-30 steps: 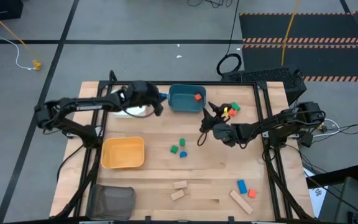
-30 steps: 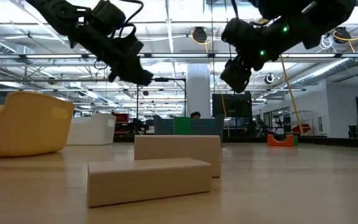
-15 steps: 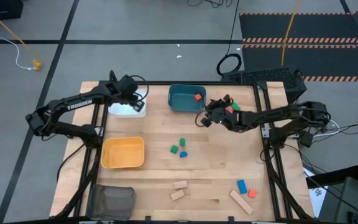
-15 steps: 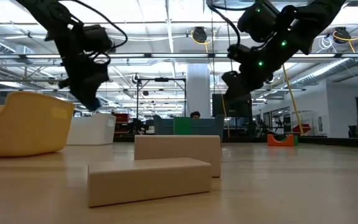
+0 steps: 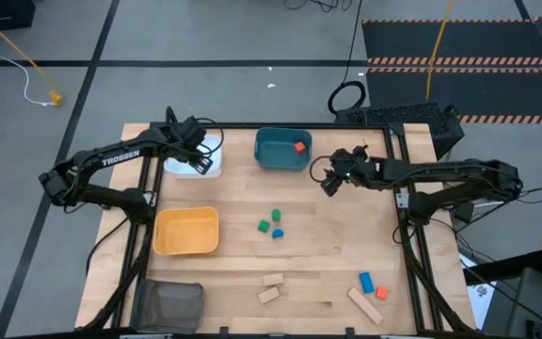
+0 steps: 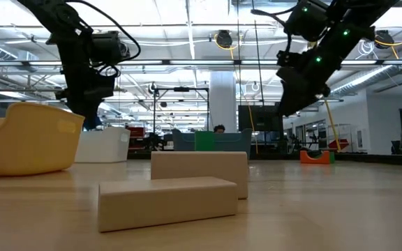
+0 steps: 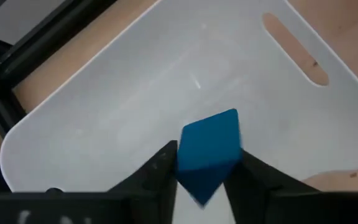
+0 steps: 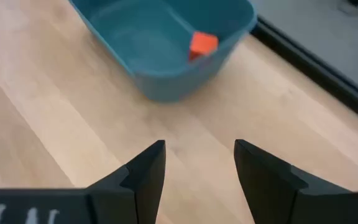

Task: Sort & place blocks by color
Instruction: Put the top right blue wooden block into the white bin, then put the top orange wooden block into the blue bin

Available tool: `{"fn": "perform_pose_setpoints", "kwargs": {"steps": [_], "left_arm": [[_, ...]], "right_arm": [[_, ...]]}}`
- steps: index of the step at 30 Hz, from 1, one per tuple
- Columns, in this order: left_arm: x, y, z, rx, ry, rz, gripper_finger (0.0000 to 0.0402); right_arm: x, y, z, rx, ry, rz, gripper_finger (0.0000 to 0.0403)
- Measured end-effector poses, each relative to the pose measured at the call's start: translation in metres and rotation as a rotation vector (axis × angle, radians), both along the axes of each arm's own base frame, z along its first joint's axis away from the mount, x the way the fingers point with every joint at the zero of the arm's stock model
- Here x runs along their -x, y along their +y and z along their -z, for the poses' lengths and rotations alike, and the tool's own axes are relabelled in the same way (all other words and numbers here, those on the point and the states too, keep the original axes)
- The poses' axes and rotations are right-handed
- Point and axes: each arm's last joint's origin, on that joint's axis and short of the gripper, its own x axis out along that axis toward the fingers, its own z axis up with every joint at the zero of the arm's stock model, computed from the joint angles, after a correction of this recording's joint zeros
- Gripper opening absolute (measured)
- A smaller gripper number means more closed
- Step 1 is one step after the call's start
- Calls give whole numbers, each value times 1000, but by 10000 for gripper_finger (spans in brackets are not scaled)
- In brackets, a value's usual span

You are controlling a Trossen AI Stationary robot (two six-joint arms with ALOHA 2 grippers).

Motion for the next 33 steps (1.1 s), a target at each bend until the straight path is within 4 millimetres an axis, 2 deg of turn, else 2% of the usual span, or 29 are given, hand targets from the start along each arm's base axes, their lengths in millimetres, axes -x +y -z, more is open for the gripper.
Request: {"fn": "perform_pose_setpoints", "kwargs": {"steps": [7,12,17,22,25,29,33], "left_arm": [[0,1,0,-23,15,-11,196],[-3,2,-1,-8,-51,-14,225],[-12,5,-8,-2,-210,41,231],[-21,1,-22,-47,-372,102,232],[-26,-5,-32,-70,-457,152,232],[-29,-19,-46,-97,-541,223,232],[-31,-36,-56,-106,-595,280,232]], "right_arm": [[16,4,2,-81,65,88,183],[23,6,6,-154,107,133,183],[27,-1,8,-205,123,155,183],[36,-17,9,-207,152,232,183],[42,-27,12,-244,173,288,183],[45,-34,15,-339,161,274,183],[48,-41,17,-330,178,299,183]]}}
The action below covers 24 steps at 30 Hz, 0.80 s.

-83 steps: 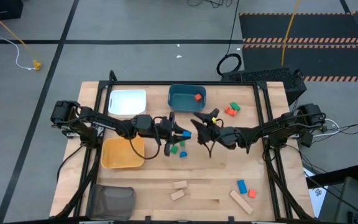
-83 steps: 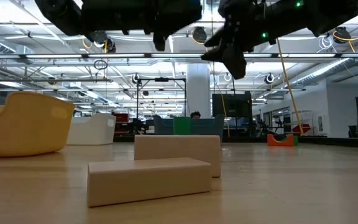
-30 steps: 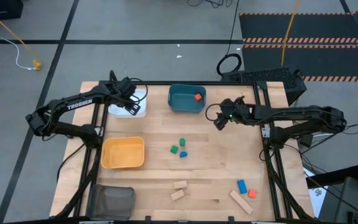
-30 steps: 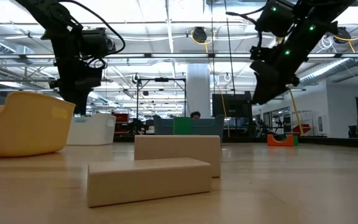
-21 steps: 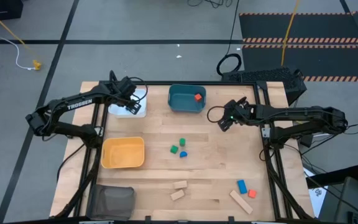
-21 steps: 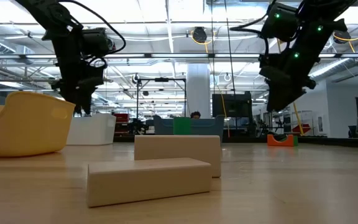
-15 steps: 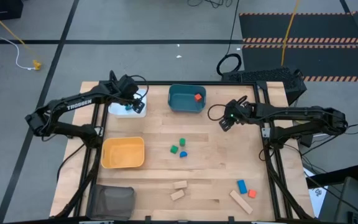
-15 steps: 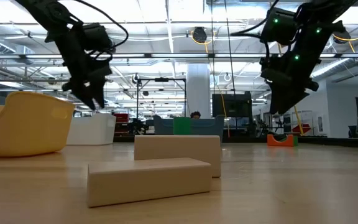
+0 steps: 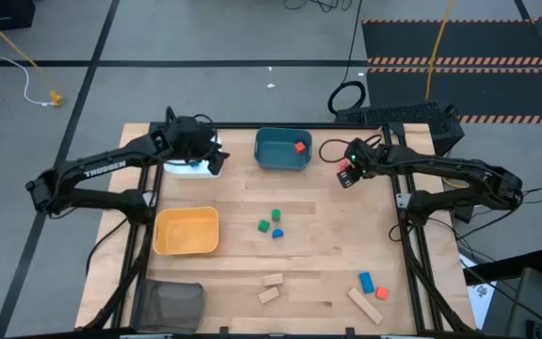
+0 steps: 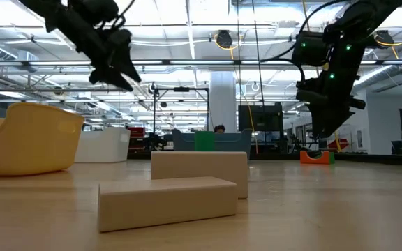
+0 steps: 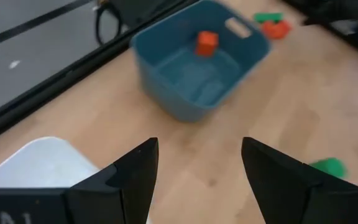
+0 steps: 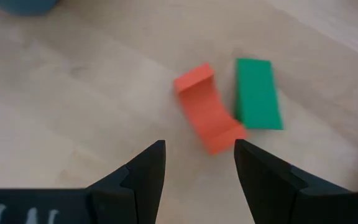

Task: Sort & place blocks by color
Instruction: Put the top orange wooden block into the blue bin

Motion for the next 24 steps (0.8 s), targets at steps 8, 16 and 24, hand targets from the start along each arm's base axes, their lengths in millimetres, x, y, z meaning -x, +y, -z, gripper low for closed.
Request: {"fn": "perform_pose_setpoints", "kwargs": {"steps": [8,16,24], "left_arm": [[-14,-39,-15,-48,-110,178,232],[-24,-62,-21,-63,-179,281,232],[-25,-63,-21,-61,-181,257,232]], "right_arm": [[12,-12,24,-36,-42,71,183],[18,-6,50,-54,-136,48,183],[19,-6,54,-25,-147,1,183]]}}
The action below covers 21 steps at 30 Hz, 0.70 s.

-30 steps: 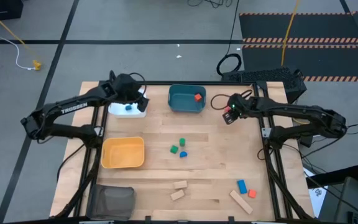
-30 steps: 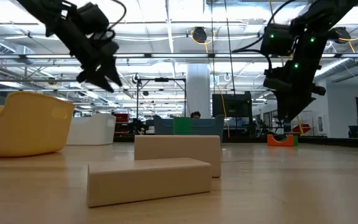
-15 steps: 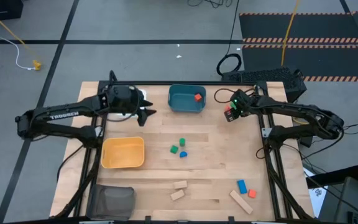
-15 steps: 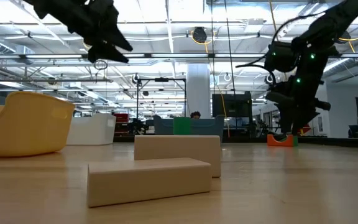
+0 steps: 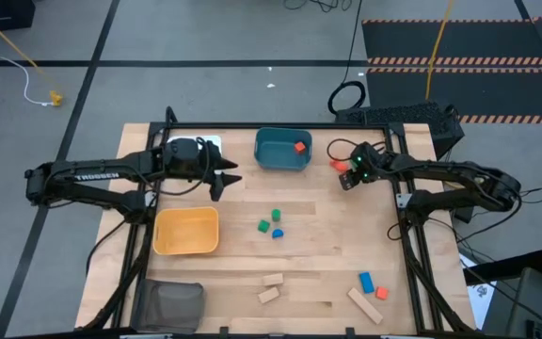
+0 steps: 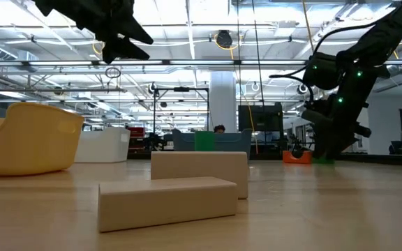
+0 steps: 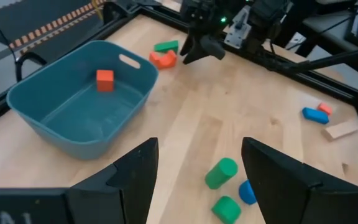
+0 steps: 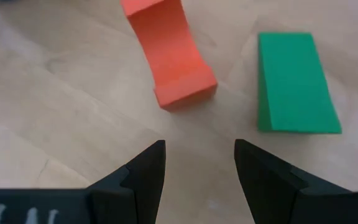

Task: Sort & place blocks by color
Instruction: Put the top orange wooden block into the blue bin

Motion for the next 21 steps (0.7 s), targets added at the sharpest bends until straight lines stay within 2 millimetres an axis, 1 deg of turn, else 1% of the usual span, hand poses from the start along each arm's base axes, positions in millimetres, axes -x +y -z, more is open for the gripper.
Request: {"fn": "perform_pose_setpoints", "kwargs": {"steps": [12,16,21], "left_arm": [[0,1,0,-18,2,-18,232],[0,3,0,-36,4,-41,232],[1,4,0,-47,6,-51,232]], "right_arm": [[-10,-8,-12,162,-95,-106,183],[-11,-9,-13,204,-74,-124,183],[-11,-9,-13,211,-72,-128,183]]}}
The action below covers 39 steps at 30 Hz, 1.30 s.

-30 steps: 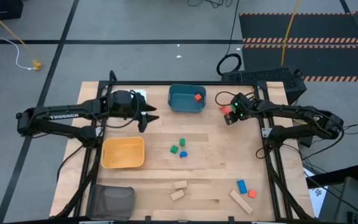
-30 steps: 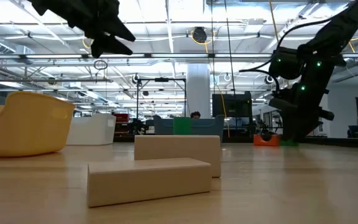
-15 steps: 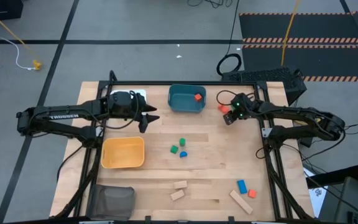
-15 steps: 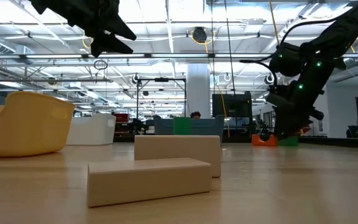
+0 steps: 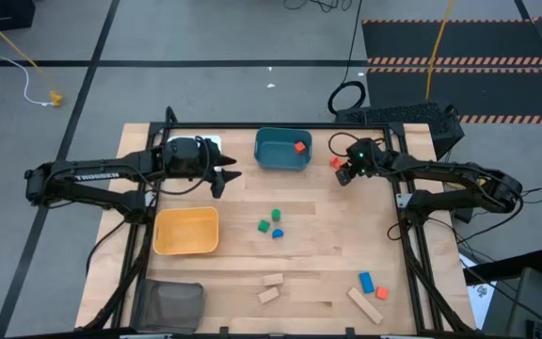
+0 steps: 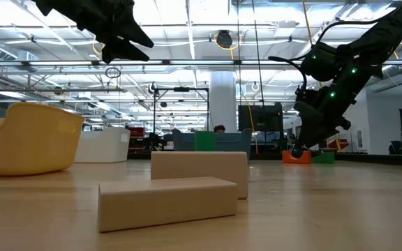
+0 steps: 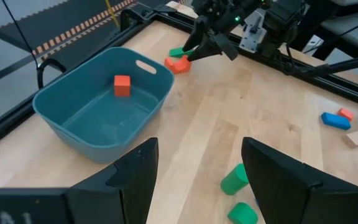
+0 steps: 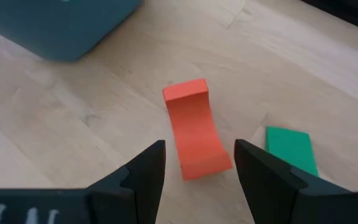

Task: Sort & place blocks by color
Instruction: Put the top orange wooden block into the blue bin

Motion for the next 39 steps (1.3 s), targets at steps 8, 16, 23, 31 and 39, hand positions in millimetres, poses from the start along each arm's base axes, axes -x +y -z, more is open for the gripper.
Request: {"fn": "perform_pose_setpoints", "kwargs": {"steps": [8,16,23,31,39], "left_arm": [[-1,-4,0,16,-4,5,232],[-3,-14,0,34,-7,43,232],[-3,-18,0,30,-6,41,232],[-3,-18,0,28,-6,34,232],[-3,-18,0,28,-6,34,232]], "right_arm": [[2,2,7,11,-55,23,183],[13,10,28,17,-101,39,183],[20,15,39,57,-153,40,183],[21,16,39,113,-231,38,183],[20,17,39,110,-227,-3,183]]}}
